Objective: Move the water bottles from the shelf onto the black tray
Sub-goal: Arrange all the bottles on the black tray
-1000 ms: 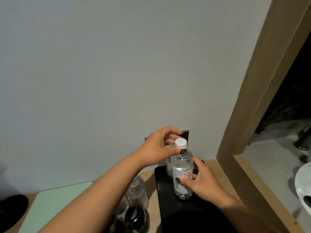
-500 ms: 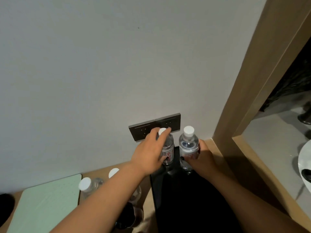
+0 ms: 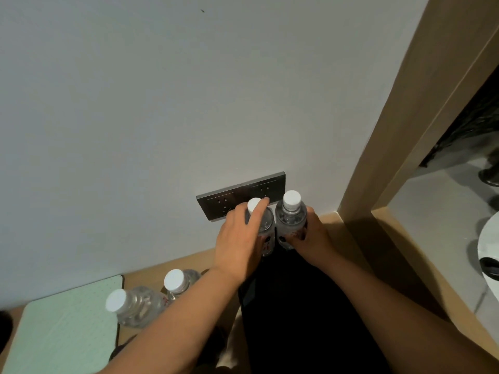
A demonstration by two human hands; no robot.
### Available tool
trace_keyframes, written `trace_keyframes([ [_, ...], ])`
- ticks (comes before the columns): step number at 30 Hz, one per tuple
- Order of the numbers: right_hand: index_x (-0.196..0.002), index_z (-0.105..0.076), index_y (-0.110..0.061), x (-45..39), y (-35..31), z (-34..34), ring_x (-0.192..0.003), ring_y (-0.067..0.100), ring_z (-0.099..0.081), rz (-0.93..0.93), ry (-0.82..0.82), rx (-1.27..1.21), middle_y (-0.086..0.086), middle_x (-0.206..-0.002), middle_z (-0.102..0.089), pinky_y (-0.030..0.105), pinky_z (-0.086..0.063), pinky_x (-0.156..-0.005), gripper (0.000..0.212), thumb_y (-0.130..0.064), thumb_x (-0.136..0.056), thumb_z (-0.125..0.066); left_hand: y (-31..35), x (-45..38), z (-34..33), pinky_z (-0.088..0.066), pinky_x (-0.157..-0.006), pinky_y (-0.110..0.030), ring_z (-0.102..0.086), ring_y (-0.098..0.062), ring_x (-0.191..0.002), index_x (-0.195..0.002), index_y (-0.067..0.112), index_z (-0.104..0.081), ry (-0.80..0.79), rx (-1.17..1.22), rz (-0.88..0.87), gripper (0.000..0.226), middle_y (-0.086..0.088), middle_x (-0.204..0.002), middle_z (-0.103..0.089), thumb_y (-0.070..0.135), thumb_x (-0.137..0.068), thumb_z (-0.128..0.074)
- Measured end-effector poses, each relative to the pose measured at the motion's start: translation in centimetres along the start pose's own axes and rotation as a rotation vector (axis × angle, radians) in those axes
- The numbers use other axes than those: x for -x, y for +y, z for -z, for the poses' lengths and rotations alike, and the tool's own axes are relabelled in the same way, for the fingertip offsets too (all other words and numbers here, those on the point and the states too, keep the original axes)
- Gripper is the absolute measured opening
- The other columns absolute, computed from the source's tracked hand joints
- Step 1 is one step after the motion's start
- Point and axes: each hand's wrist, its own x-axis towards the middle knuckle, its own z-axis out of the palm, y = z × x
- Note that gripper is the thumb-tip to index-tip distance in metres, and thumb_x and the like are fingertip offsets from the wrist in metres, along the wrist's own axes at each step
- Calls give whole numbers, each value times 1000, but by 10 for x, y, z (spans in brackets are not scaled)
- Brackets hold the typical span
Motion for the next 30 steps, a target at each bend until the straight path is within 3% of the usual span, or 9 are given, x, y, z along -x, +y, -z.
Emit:
trace_keyframes([
  [4,-134,-43,-15,1,5,-5,-115,19,-56,-49,15,-4,5,-126,-59,36,-49,-99,70,-10,-73,-77,2,2,2,-48,-87,-36,-46,-29,-114,-142,36,0,-22,-4,7,99,-12,-136,-40,12,-77,-71],
  [8,-132,-45,-15,3,2,-2,-116,22,-56,-171,2,56,6,-126,-60,37,-45,-101,71,-12,-69,-78,3,13,20,-41,-104,-37,-33,-28,-132,-148,36,4,-1,115,46,97,-12,-145,-30,26,-82,-67],
  [13,-133,-42,-4,18,-6,3,-123,28,-49,-270,5,234,13,-133,-51,34,-40,-104,69,-7,-72,-75,-18,42,55,-29,-112,-35,-34,-30,-131,-149,11,-18,132,97,28,86,-15,-139,-37,27,-80,-68],
  [16,-125,-48,-5,36,-19,1,-113,30,-56,-371,-82,446,15,-126,-55,34,-48,-95,63,-21,-71,-74,-30,63,81,-19,-114,-31,-22,-25,-138,-146,11,-26,209,156,111,69,-10,-144,-32,27,-87,-60],
  [20,-119,-57,-9,62,-64,-8,-96,21,-62,-453,-490,750,7,-114,-62,26,-49,-66,49,-33,-78,-71,-57,92,107,-20,-115,-36,-15,-22,-142,-138,15,-39,245,151,223,52,-5,-145,-32,29,-91,-54],
  [22,-115,-58,-10,70,-85,-16,-93,19,-62,-394,-558,725,7,-110,-62,27,-52,-69,42,-33,-81,-68,-75,105,113,-23,-115,-38,-17,-23,-142,-138,14,-41,210,131,302,50,-6,-145,-34,29,-92,-52],
  [24,-113,-60,-11,77,-105,-26,-100,21,-62,-254,-560,657,8,-110,-64,34,-53,-87,37,-33,-84,-65,-92,116,112,-26,-113,-38,-21,-24,-140,-137,12,-41,151,118,395,48,-7,-143,-37,30,-94,-48],
  [26,-117,-58,-13,84,-124,-41,-103,21,-60,-124,-534,560,7,-111,-63,36,-49,-95,37,-30,-85,-64,-105,125,107,-29,-111,-38,-27,-25,-137,-135,12,-43,74,136,494,45,-9,-140,-41,32,-95,-45],
  [30,-126,-53,-23,93,-145,-73,-115,16,-52,117,-440,360,0,-127,-52,29,-44,-99,45,-5,-85,-57,-110,134,91,-42,-100,-39,-46,-26,-122,-127,14,-49,-18,218,648,40,-11,-129,-53,37,-96,-41],
])
